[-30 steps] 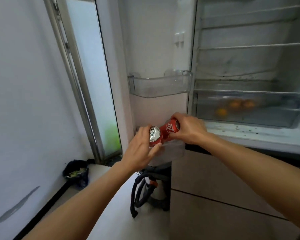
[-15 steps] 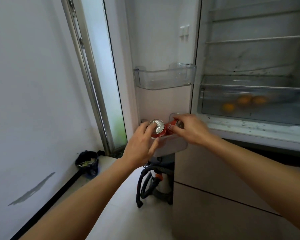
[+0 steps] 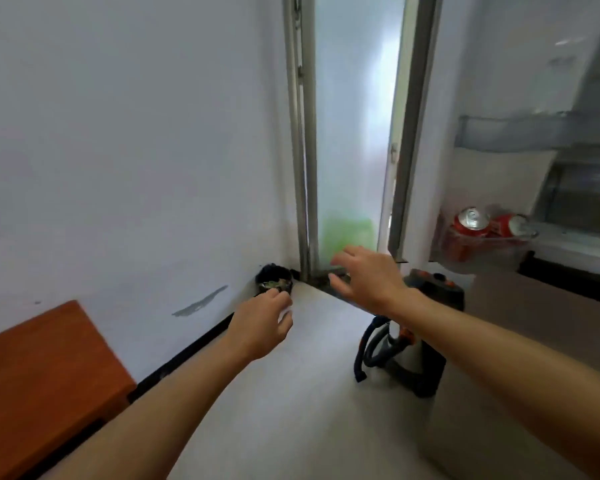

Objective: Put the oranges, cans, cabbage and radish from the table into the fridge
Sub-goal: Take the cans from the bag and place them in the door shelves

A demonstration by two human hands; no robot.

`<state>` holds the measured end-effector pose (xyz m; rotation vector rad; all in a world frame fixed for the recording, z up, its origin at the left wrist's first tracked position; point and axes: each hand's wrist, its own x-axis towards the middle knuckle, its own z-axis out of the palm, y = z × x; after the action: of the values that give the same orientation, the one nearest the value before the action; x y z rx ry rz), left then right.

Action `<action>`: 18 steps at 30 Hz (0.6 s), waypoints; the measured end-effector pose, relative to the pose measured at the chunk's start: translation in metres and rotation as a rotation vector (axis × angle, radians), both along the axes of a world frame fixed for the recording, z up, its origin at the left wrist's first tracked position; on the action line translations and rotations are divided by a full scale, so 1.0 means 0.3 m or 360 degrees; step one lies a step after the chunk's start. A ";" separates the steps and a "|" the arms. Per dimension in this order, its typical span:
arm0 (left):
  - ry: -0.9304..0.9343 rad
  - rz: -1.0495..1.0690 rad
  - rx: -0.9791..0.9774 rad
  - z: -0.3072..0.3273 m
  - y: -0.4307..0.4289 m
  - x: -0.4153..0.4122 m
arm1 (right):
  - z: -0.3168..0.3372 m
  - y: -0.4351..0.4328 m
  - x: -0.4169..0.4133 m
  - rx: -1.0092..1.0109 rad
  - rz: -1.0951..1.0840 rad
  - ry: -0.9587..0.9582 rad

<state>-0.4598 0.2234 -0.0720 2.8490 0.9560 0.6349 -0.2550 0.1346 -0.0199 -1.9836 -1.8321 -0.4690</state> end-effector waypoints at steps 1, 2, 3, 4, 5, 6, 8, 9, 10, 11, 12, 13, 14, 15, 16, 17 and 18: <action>0.0038 0.0079 -0.0018 -0.021 0.008 -0.112 | -0.027 0.036 -0.097 -0.0036 0.0075 0.0007; 0.0065 0.0167 -0.0037 -0.039 0.013 -0.225 | -0.055 0.074 -0.196 -0.0061 0.0155 0.0019; 0.0092 0.0256 -0.0057 -0.057 0.019 -0.339 | -0.080 0.110 -0.298 -0.0084 0.0230 0.0033; 0.0116 0.0339 -0.0079 -0.075 0.023 -0.451 | -0.106 0.144 -0.397 -0.0105 0.0302 0.0046; 0.0140 0.0418 -0.0101 -0.092 0.026 -0.559 | -0.128 0.177 -0.496 -0.0136 0.0371 0.0055; 0.0167 0.0495 -0.0119 -0.107 0.028 -0.664 | -0.146 0.208 -0.592 -0.0160 0.0444 0.0060; 0.0209 0.0654 -0.0146 -0.128 0.027 -0.860 | -0.177 0.270 -0.774 -0.0191 0.0587 0.0059; 0.0228 0.0733 -0.0164 -0.137 0.025 -0.950 | -0.190 0.302 -0.858 -0.0200 0.0652 0.0058; 0.0234 0.0807 -0.0181 -0.146 0.022 -1.036 | -0.203 0.336 -0.940 -0.0214 0.0713 0.0054; 0.0234 0.0872 -0.0197 -0.157 0.020 -1.121 | -0.217 0.371 -1.020 -0.0236 0.0772 0.0049; 0.0227 0.0930 -0.0205 -0.169 0.020 -1.198 | -0.231 0.408 -1.096 -0.0262 0.0828 0.0040; 0.0221 0.0985 -0.0209 -0.181 0.023 -1.272 | -0.247 0.447 -1.169 -0.0296 0.0883 0.0024; 0.0219 0.1037 -0.0215 -0.194 0.030 -1.343 | -0.261 0.487 -1.240 -0.0332 0.0936 0.0011; 0.0219 0.1092 -0.0221 -0.205 0.043 -1.411 | -0.274 0.528 -1.310 -0.0368 0.0986 0.0008; 0.0232 0.1150 -0.0234 -0.215 0.062 -1.475 | -0.285 0.572 -1.378 -0.0394 0.1034 0.0012; 0.0246 0.1208 -0.0248 -0.222 0.088 -1.538 | -0.296 0.618 -1.444 -0.0412 0.1079 0.0007; 0.0260 0.1264 -0.0259 -0.228 0.118 -1.598 | -0.307 0.668 -1.508 -0.0417 0.1118 -0.0013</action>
<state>-0.9393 0.2588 -0.1404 2.3312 2.0775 0.3283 -0.7075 0.3350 -0.1119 -1.3218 -2.5150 -0.0190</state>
